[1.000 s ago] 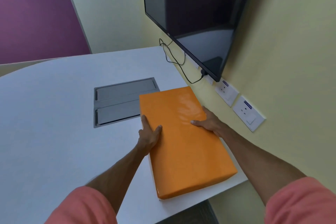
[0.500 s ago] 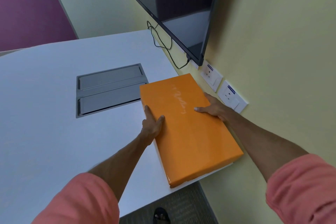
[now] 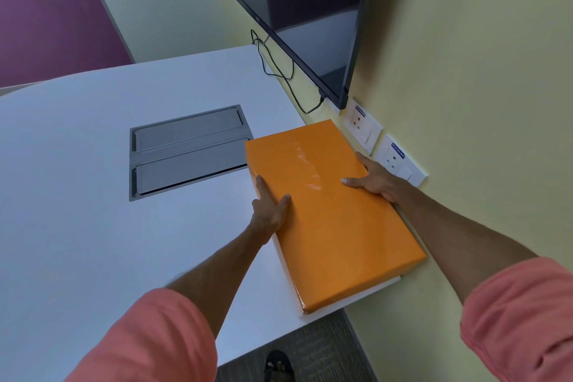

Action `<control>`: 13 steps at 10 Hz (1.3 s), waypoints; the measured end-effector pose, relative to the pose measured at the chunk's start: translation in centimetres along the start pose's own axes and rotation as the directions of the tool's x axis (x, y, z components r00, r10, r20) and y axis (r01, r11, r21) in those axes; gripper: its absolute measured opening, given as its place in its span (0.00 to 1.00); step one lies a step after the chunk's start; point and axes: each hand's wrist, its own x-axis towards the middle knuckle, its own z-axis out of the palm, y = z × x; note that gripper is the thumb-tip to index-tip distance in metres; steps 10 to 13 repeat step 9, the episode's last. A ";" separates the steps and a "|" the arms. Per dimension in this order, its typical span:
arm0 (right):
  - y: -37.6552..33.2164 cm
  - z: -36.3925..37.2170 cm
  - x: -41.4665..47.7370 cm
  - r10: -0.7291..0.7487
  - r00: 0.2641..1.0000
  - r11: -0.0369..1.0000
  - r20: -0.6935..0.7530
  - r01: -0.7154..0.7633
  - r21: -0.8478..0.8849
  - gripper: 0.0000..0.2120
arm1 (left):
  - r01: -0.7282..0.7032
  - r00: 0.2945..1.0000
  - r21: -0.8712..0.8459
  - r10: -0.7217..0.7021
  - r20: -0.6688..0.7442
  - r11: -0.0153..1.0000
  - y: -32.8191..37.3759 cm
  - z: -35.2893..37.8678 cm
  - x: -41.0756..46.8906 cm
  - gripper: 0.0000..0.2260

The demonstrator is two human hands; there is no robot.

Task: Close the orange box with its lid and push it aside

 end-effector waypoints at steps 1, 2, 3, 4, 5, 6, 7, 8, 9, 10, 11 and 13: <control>0.1 0.0 0.0 0.010 1.000 1.000 0.001 -0.010 -0.009 0.49 | -0.003 1.000 0.007 0.003 0.003 1.000 -0.1 -0.1 0.2 0.40; 0.2 -0.1 0.2 0.005 1.000 1.000 0.000 -0.005 -0.016 0.49 | -0.004 1.000 0.011 0.004 0.008 1.000 -0.1 -0.2 0.2 0.40; 0.0 0.0 0.3 -0.004 1.000 0.999 -0.004 0.003 -0.043 0.50 | -0.011 1.000 0.014 0.011 0.014 1.000 0.0 -0.4 0.2 0.40; -0.7 0.3 0.0 -0.017 0.998 0.995 -0.056 0.011 -0.098 0.48 | -0.020 0.998 0.030 0.019 0.052 0.999 -0.1 -1.0 0.0 0.41; -1.1 0.9 -0.2 -0.089 0.980 0.984 -0.180 0.059 -0.168 0.42 | -0.033 0.997 0.066 0.028 0.073 0.997 -0.1 -2.0 -0.1 0.39; -2.1 2.3 -1.1 -0.244 0.921 0.941 -0.303 0.150 -0.302 0.34 | -0.115 0.993 0.197 0.112 0.026 0.974 -0.2 -4.1 0.3 0.35; -3.3 3.7 -1.7 -0.279 0.906 0.896 -0.317 0.128 -0.425 0.35 | -0.148 0.985 0.324 0.168 -0.036 0.934 -0.2 -6.4 0.6 0.33; -6.3 7.6 -2.5 -0.369 0.864 0.841 -0.342 0.154 -0.519 0.32 | -0.155 0.956 0.513 0.260 -0.138 0.844 -0.5 -10.9 0.7 0.30; -8.2 10.4 -2.8 -0.431 0.848 0.800 -0.309 0.200 -0.566 0.31 | -0.144 0.925 0.568 0.314 -0.213 0.810 -1.1 -13.9 0.7 0.28; -8.2 10.4 -2.8 -0.431 0.848 0.800 -0.309 0.200 -0.566 0.31 | -0.144 0.925 0.568 0.314 -0.213 0.810 -1.1 -13.9 0.7 0.28; -8.2 10.4 -2.8 -0.431 0.848 0.800 -0.309 0.200 -0.566 0.31 | -0.144 0.925 0.568 0.314 -0.213 0.810 -1.1 -13.9 0.7 0.28; -8.2 10.4 -2.8 -0.431 0.848 0.800 -0.309 0.200 -0.566 0.31 | -0.144 0.925 0.568 0.314 -0.213 0.810 -1.1 -13.9 0.7 0.28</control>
